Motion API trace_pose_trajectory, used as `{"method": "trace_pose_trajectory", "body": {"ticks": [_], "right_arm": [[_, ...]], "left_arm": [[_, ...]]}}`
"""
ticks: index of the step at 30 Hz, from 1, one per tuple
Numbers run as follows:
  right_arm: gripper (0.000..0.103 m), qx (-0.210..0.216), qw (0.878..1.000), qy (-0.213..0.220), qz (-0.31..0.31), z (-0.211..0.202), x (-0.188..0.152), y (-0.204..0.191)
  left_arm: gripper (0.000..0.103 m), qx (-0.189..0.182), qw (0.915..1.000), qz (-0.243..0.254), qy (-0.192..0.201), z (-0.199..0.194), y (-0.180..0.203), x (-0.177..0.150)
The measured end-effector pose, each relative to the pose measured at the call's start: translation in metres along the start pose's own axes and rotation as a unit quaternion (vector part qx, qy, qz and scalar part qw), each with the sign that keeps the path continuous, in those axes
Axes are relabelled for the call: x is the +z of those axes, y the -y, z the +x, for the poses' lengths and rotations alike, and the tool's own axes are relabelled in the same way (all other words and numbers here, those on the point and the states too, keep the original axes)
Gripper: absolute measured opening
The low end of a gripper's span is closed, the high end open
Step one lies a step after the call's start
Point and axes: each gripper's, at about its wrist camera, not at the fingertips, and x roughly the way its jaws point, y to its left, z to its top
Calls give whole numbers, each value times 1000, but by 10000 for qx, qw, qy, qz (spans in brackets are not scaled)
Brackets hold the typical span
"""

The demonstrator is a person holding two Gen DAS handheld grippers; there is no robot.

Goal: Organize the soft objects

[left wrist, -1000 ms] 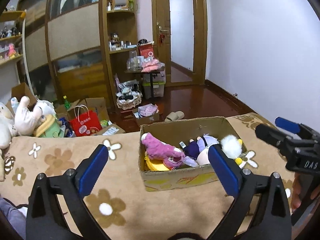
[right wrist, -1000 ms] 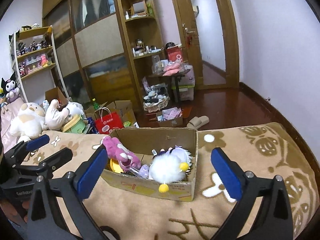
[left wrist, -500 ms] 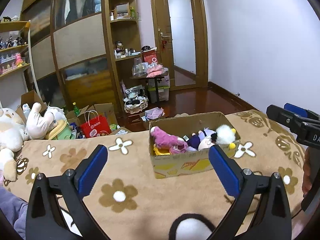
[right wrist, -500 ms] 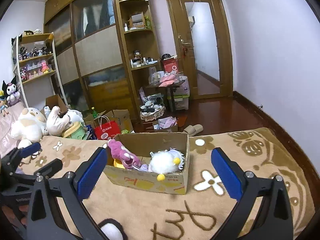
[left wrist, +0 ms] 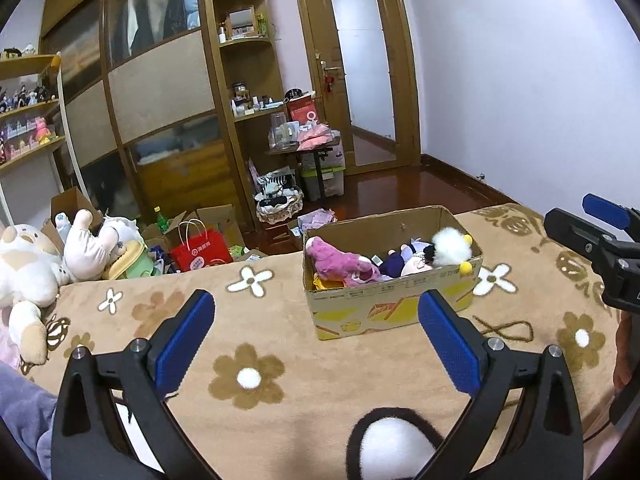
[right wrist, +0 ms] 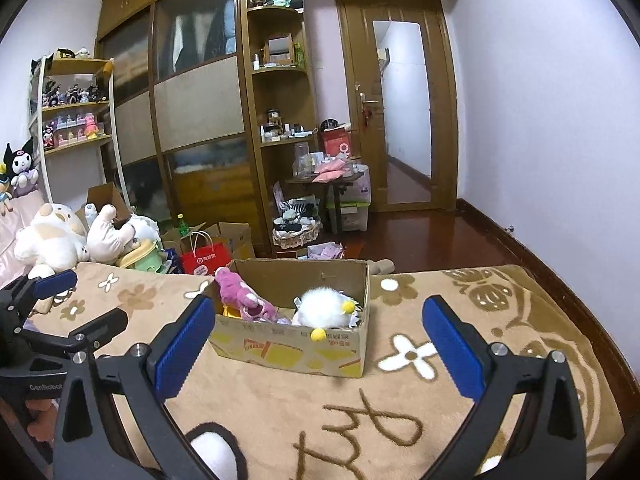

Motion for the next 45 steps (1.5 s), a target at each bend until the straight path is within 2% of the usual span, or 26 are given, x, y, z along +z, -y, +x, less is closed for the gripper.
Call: {"method": "trace_pose_trajectory", "body": {"ticks": [9,14,19,45], "right_arm": [[103,-78,10000,-34,41,4,-6,0],[103,-133,9998,-109,-62,12,-9,0],[103,-166,9997,-183,-87,17,-12,0],[103,-217,9995,-215,-116,22,-18,-2]], "left_arm": [[101,-95,9996,-206,-146,12,-6,0],[101,-18,9994,-302,-149,18,-11,0],[101,91,9997,-215,-114,20,-9,0],[101,82,9997,-139,-195,20,-7,-3]]}}
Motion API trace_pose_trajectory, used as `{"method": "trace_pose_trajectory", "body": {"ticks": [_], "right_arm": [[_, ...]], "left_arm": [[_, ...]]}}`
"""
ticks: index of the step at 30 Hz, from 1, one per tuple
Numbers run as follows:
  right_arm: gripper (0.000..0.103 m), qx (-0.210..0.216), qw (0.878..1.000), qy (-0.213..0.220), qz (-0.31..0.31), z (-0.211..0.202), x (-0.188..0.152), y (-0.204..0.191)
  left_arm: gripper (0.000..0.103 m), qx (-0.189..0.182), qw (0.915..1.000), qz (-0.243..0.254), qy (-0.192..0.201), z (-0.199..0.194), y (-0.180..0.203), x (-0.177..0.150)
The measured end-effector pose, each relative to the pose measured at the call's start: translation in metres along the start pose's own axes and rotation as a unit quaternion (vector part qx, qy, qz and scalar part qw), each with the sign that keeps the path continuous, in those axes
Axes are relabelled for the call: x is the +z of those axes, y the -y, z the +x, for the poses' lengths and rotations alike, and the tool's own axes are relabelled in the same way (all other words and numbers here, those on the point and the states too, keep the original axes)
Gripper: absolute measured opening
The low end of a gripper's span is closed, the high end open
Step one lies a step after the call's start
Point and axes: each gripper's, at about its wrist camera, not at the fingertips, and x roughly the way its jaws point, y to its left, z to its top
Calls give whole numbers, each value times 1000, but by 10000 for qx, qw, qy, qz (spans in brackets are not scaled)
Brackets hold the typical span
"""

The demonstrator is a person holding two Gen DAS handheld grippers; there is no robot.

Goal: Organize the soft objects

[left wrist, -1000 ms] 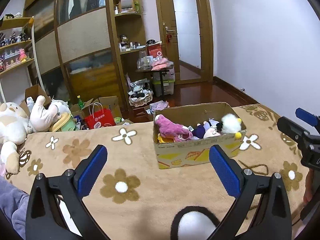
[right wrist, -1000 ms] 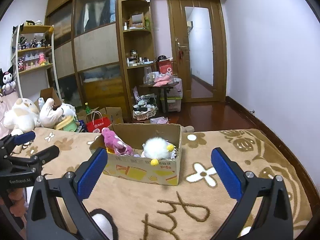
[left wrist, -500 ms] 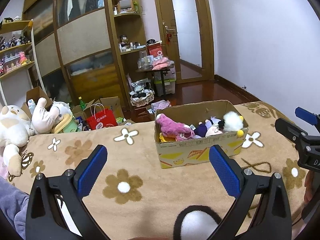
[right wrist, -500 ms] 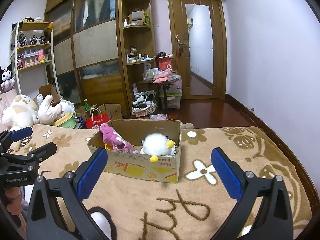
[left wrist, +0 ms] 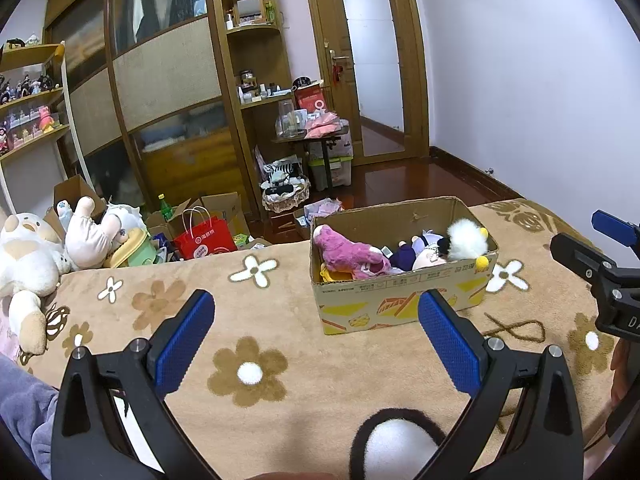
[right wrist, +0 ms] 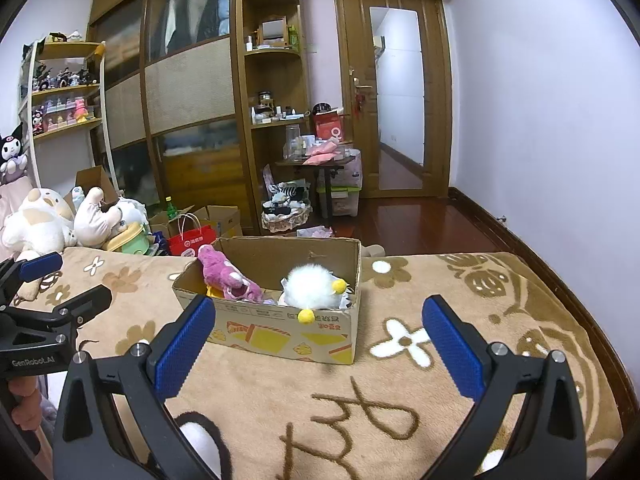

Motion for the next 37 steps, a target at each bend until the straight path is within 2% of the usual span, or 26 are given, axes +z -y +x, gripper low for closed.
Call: {"method": "trace_pose_trajectory", "body": {"ticks": [37], "right_arm": [[103,-62,9999,-82,66,0,-4,3]], "left_arm": [[101,-74,10000,-27,-11,0,-1,-1]]}}
